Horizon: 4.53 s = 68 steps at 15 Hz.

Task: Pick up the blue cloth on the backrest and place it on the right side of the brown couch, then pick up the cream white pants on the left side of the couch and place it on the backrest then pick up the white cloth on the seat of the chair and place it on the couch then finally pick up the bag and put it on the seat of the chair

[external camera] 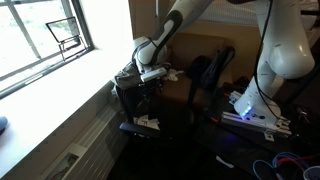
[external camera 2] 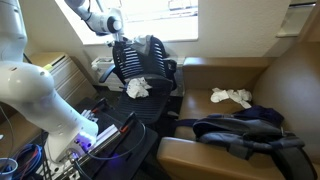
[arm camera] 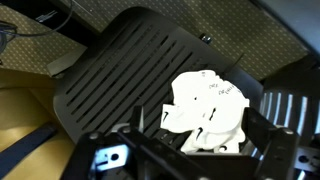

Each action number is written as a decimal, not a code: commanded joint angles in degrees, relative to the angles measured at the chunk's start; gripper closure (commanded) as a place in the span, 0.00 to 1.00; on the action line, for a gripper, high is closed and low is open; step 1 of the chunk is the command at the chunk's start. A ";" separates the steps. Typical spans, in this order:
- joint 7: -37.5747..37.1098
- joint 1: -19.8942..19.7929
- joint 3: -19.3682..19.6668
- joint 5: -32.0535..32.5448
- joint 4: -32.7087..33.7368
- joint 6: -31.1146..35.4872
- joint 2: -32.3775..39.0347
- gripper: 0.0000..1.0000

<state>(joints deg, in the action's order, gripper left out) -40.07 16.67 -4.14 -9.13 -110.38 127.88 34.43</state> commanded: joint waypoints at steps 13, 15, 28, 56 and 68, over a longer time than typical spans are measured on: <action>-17.15 11.01 4.88 11.20 5.96 12.36 12.04 0.00; -20.42 13.05 5.51 12.55 5.37 14.88 13.68 0.00; -25.50 12.47 6.22 11.07 9.30 18.48 23.47 0.00; -5.08 2.47 -0.58 10.19 25.72 24.11 40.21 0.00; -7.49 8.07 4.04 7.21 26.88 20.13 41.20 0.00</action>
<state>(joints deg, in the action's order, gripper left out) -48.19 24.19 -0.60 -0.83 -83.83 148.17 75.44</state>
